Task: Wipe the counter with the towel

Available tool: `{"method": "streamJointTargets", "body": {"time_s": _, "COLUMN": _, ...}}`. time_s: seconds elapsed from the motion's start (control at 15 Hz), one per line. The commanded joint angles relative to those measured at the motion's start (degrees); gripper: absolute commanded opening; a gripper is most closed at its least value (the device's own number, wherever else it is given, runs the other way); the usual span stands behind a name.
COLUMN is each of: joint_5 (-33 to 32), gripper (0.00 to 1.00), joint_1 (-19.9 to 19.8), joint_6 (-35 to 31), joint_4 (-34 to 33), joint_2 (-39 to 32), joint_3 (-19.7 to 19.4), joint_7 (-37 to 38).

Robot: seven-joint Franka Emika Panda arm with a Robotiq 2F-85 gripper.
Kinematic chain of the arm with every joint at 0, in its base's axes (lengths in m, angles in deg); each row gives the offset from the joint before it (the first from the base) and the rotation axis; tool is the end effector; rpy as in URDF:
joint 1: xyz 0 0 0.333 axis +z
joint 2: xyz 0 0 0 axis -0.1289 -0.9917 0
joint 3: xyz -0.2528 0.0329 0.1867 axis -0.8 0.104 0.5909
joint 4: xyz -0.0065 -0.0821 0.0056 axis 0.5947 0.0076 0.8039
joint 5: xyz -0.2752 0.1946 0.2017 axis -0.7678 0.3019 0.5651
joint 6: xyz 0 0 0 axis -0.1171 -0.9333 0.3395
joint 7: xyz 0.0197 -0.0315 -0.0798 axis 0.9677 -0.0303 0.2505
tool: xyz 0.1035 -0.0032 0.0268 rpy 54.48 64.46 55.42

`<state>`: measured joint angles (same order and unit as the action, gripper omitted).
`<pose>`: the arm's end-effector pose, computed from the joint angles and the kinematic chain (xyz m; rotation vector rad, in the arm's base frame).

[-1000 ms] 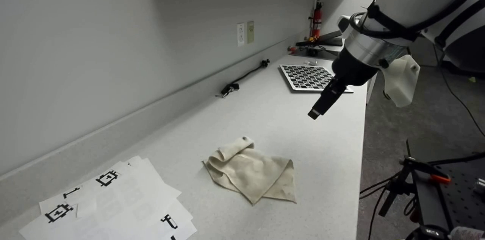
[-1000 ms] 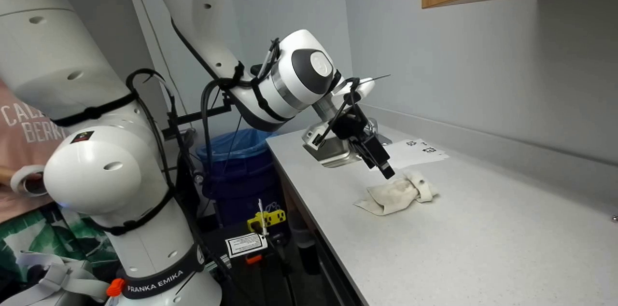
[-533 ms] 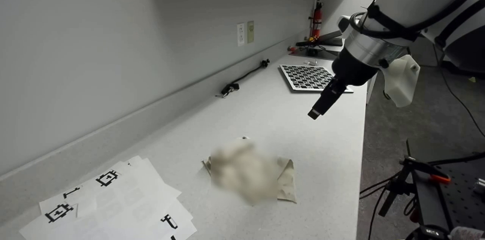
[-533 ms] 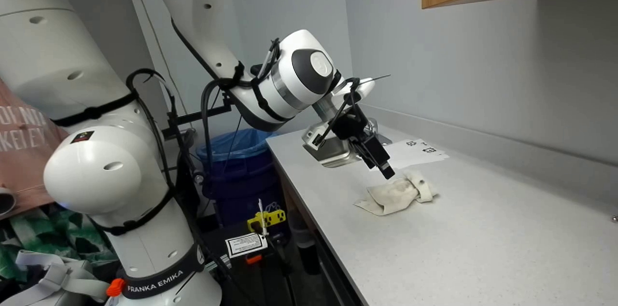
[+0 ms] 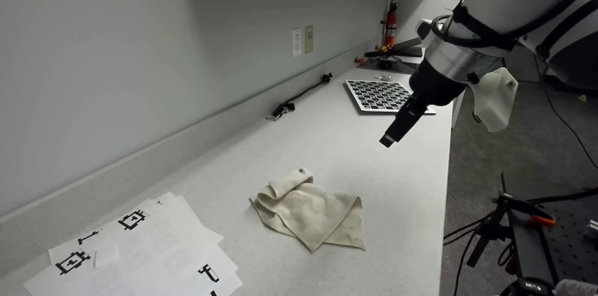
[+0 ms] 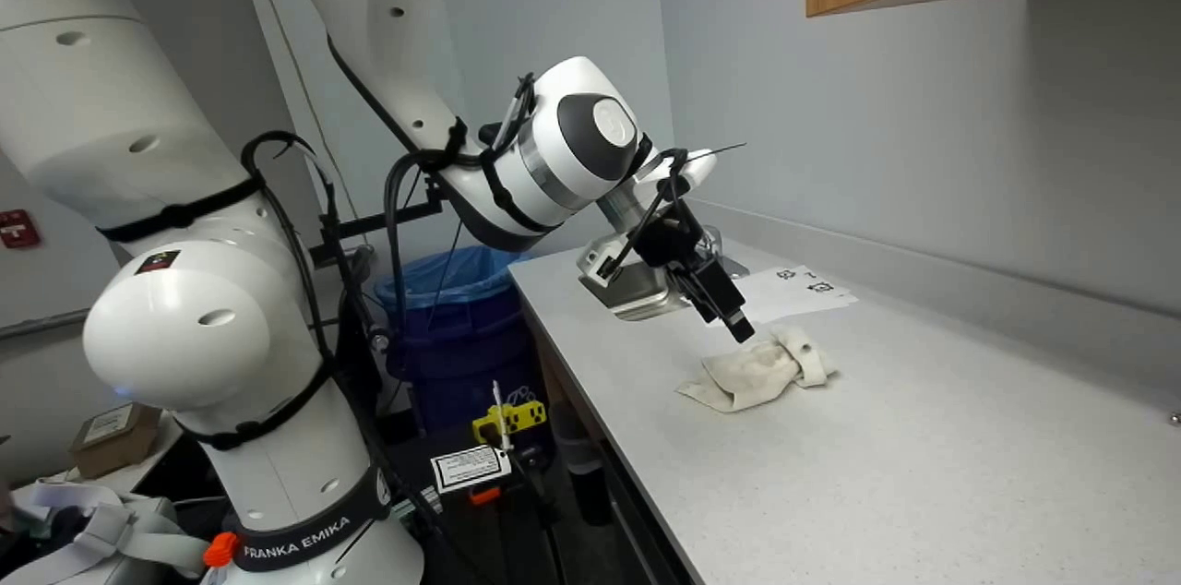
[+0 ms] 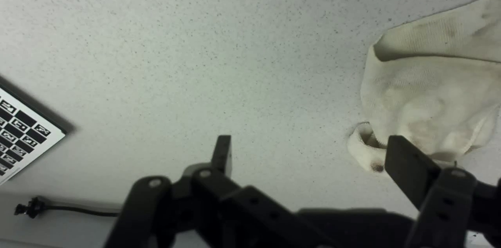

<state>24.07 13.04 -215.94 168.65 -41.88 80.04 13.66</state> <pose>0.4009 0.0490 0.3050 2.8686 -0.1142 0.6446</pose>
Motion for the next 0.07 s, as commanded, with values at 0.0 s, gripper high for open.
{"method": "streamJointTargets", "body": {"time_s": 0.0, "joint_5": 0.00, "gripper": 1.00, "joint_1": 0.00, "joint_6": 0.00, "joint_4": 0.00, "joint_2": 0.00, "joint_3": 0.00, "joint_7": 0.00}}
